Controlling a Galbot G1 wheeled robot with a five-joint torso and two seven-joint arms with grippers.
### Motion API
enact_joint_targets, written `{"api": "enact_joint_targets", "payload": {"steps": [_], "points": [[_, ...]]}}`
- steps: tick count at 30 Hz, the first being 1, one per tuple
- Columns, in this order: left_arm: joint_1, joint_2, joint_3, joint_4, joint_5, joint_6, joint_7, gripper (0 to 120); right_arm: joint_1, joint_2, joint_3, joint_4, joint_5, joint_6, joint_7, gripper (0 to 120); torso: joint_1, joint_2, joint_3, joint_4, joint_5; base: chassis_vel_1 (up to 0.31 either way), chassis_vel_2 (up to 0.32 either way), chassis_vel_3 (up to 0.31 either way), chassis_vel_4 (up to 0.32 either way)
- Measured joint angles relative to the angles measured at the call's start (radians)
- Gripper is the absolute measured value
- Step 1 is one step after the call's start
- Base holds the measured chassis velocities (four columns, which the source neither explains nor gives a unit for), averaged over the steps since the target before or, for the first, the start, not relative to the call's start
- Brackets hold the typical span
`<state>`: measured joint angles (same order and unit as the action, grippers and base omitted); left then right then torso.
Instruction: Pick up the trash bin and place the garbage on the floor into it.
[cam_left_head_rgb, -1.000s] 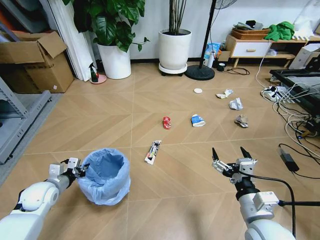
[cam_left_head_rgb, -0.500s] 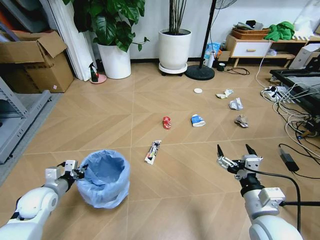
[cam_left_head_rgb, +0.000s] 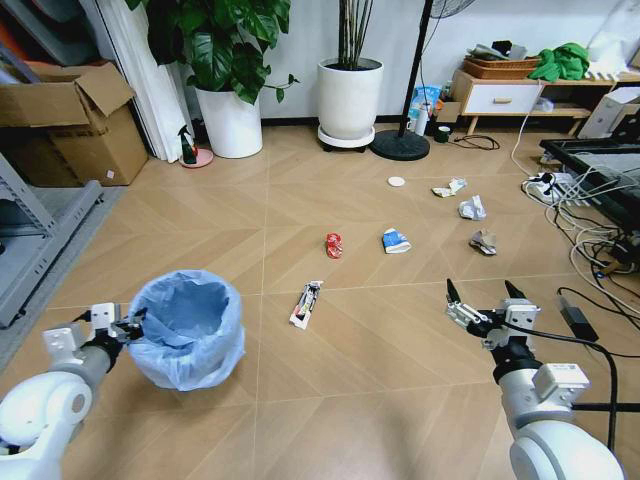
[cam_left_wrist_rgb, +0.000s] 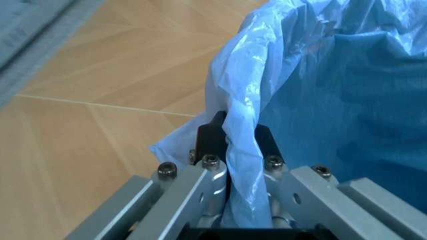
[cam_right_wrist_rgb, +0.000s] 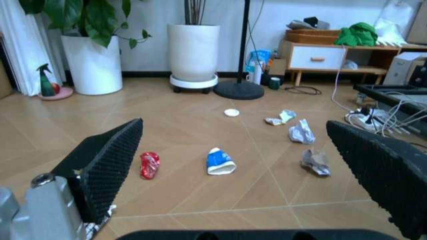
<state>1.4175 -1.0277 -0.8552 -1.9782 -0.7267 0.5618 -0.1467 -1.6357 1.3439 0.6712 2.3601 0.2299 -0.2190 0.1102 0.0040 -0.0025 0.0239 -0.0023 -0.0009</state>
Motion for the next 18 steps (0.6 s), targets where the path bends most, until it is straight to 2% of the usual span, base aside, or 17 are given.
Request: {"api": "enact_joint_targets", "payload": {"steps": [3,8,18], "points": [[0.024,-0.033,-0.034,-0.054,-0.005,0.007,-0.045,0,-0.004,-0.003,-0.001,0.003,-0.002,-0.001,-0.001,100,0.000,0.000,0.000,0.0001,0.0002,0.000,0.000,0.000,0.000],[0.049,-0.071,-0.064,-0.106,0.001,0.016,-0.058,0,-0.015,-0.007,0.000,0.007,-0.005,-0.002,-0.002,100,0.000,0.000,0.000,0.0000,0.0001,0.000,0.000,0.000,0.000],[0.050,-0.072,-0.091,-0.094,0.007,0.008,-0.073,0,-0.018,-0.006,0.005,0.004,-0.010,-0.001,-0.020,100,0.000,0.000,0.000,0.0000,0.0000,0.000,0.000,0.000,0.000]]}}
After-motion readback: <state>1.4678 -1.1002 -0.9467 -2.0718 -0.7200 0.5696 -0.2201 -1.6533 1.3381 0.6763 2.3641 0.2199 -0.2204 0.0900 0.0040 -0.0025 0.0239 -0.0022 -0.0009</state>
